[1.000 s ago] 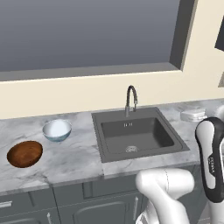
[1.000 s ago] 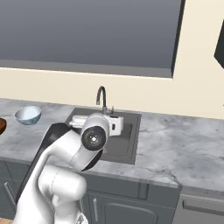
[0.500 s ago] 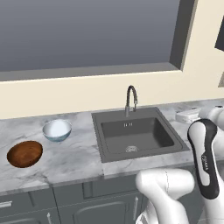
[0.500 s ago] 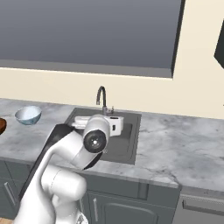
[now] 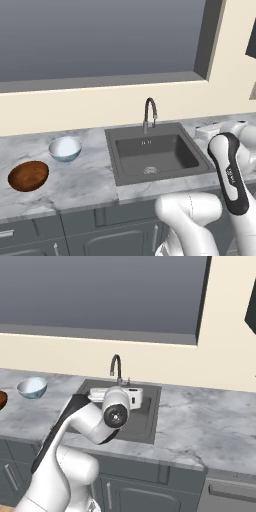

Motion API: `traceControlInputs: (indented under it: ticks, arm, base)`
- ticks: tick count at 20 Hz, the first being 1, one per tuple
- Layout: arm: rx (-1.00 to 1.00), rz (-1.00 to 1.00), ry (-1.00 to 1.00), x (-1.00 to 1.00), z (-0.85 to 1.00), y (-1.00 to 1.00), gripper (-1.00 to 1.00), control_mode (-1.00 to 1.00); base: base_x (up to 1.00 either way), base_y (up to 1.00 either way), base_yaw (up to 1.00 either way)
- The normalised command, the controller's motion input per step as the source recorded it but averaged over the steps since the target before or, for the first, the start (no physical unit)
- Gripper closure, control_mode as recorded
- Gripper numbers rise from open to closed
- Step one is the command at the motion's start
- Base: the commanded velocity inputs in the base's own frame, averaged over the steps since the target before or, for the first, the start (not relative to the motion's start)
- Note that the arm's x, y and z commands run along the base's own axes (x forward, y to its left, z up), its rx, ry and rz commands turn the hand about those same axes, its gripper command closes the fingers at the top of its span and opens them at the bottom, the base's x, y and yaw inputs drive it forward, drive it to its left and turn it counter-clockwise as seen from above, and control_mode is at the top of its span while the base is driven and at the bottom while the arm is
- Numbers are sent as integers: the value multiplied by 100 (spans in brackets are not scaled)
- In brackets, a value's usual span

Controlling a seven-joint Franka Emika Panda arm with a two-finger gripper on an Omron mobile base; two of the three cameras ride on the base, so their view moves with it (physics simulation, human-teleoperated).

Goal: Rinse each bowl for a few seconds and place them down in the sink or on the counter.

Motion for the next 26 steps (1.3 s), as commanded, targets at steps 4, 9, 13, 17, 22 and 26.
traceControlInputs:
  ticks: [4, 9, 13, 17, 22, 26]
  arm:
    - [0, 9, -5, 23, -21, 0, -100, -100]
    - [0, 8, -7, 23, -14, 0, -100, -100]
    - [0, 5, -6, 24, -6, 0, -100, -100]
    - [0, 3, -1, 32, -5, 3, -100, -100]
    - [0, 3, 0, 32, -8, 2, -100, -100]
    - [1, 2, 0, 30, -9, 5, -100, -100]
  base:
    - [0, 0, 0]
    - [0, 0, 0]
    - [0, 0, 0]
    - [0, 0, 0]
    - [0, 0, 0]
    - [0, 0, 0]
